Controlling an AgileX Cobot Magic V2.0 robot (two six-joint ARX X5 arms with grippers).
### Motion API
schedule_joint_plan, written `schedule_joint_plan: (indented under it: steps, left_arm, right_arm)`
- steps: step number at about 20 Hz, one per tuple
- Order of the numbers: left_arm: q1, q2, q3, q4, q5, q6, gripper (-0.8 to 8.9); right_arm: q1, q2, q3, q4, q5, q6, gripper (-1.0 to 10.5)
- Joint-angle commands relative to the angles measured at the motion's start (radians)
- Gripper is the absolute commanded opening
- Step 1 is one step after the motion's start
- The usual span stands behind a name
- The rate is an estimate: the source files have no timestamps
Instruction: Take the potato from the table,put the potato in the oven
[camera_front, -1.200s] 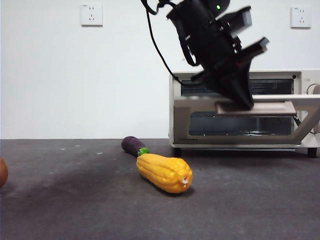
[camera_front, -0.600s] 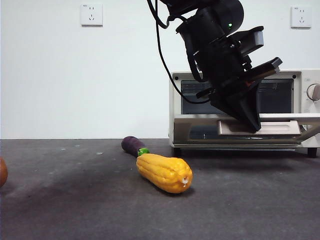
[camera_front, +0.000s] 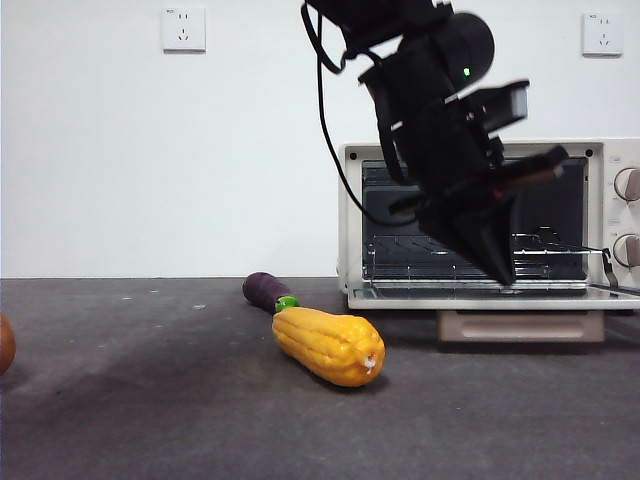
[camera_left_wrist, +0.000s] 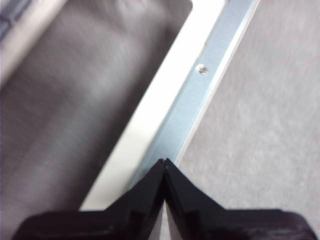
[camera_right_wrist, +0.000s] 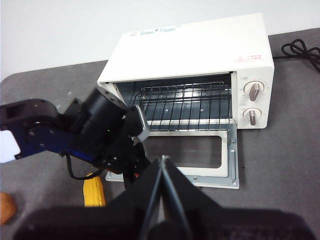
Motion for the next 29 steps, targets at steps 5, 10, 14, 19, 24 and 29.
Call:
schedule_joint_plan:
  steps: [5,10,14,19,24,29]
  left_arm:
    - [-0.037,-0.042,-0.009,-0.038,-0.003,-0.010,-0.07]
    - [-0.043,-0.140,-0.009,-0.064,0.000,-0.014,-0.07]
    - [-0.043,-0.220,-0.009,-0.090,0.001,-0.023,-0.07]
    - [-0.043,-0.321,-0.009,-0.169,-0.003,-0.022,-0.06]
    - [-0.043,-0.436,-0.009,-0.239,-0.004,-0.016,-0.06]
    - [-0.042,-0.557,-0.009,-0.307,-0.081,-0.010,-0.06]
  right_arm:
    - [0.001,-0.004,0.002,0.002,-0.003,-0.026,0.0]
    - [0.001,-0.003,0.002,0.001,-0.003,-0.034,0.0]
    - [0.001,0.000,0.002,-0.012,-0.011,-0.037,0.0]
    - [0.002,0.031,0.002,-0.068,-0.135,-0.129,0.0]
    - [0.029,0.093,0.002,-0.046,-0.285,-0.115,0.0]
    - [0.034,0.179,0.002,0.012,-0.520,-0.090,0.0]
